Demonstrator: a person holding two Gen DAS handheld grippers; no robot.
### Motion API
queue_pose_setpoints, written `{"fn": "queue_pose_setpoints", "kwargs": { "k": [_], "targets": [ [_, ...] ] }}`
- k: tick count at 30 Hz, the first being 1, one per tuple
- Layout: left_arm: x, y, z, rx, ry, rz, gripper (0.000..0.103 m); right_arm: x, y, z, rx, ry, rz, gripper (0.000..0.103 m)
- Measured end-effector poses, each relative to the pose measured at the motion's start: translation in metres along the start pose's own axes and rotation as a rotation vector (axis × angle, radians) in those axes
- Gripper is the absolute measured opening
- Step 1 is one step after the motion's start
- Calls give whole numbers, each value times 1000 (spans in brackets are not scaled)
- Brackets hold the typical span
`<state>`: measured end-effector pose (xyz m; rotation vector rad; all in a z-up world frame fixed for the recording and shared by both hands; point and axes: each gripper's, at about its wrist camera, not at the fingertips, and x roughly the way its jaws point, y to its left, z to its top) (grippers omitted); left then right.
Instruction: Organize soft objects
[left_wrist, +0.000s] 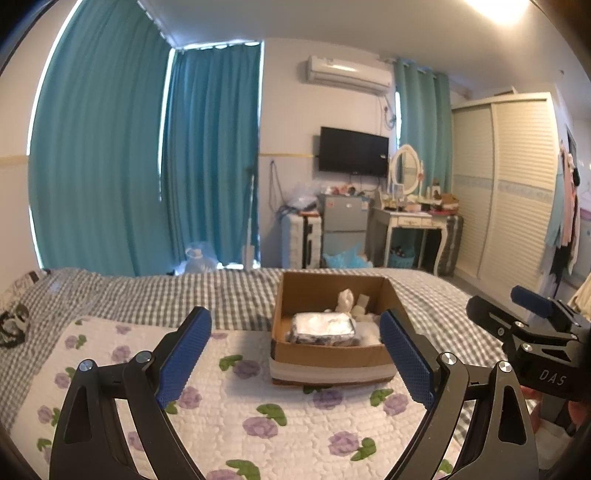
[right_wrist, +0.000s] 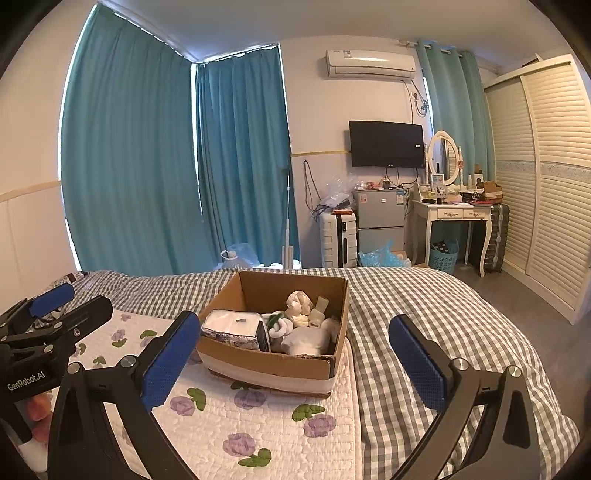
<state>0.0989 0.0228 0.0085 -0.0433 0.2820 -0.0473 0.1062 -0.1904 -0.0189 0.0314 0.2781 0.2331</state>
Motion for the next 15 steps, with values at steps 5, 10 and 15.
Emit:
{"fn": "queue_pose_setpoints", "kwargs": {
  "k": [5, 10, 15],
  "targets": [
    [-4, -5, 0, 21, -8, 5, 94, 0, 0, 0, -1, -2, 3, 103],
    [-5, -6, 1, 25, -4, 2, 94, -1, -2, 0, 15, -3, 3, 103],
    [-5, -6, 1, 29, -7, 6, 94, -2, 0, 1, 14, -7, 2, 103]
  ]
}}
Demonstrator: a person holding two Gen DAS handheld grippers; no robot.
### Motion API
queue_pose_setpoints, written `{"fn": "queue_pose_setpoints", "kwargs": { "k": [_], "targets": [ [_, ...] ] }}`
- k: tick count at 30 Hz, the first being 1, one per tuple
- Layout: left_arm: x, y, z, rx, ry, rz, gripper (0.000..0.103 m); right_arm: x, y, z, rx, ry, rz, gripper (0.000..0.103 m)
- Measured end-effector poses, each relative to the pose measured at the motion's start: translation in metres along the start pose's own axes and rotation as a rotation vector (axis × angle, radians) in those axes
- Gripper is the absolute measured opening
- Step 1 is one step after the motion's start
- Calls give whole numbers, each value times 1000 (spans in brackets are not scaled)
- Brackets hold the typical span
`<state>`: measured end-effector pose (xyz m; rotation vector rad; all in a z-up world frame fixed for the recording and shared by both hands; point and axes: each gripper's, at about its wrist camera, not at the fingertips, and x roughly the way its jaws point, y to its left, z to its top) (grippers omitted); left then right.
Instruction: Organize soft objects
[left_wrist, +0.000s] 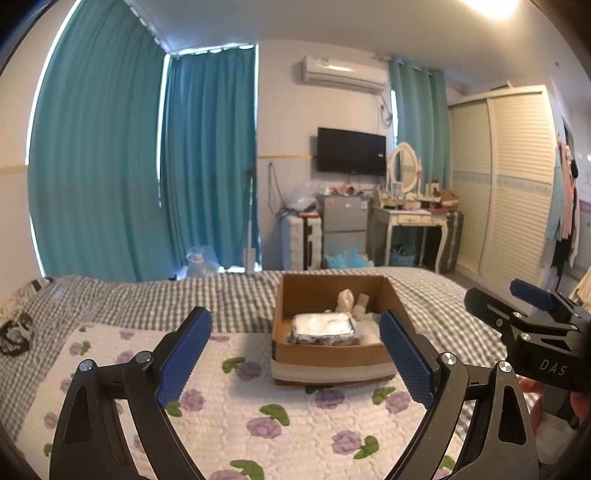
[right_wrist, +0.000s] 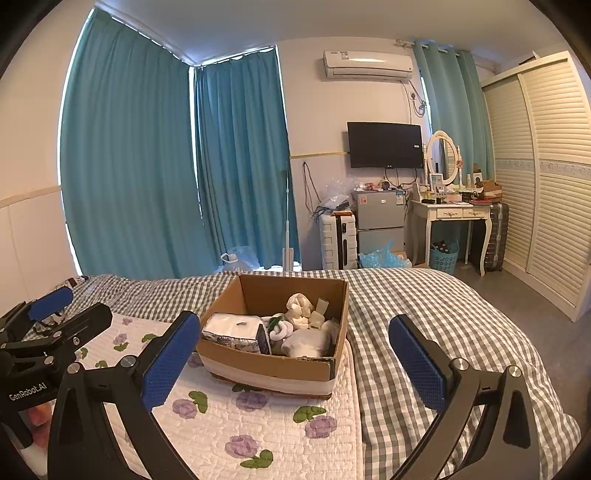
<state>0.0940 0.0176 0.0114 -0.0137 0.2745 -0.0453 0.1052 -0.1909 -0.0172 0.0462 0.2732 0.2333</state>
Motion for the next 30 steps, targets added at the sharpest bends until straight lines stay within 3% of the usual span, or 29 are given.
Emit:
{"fn": "queue_pose_setpoints", "kwargs": {
  "k": [30],
  "targets": [
    [3, 8, -4, -19, 16, 8, 94, 3, 2, -1, 31, 7, 9, 103]
  ]
}}
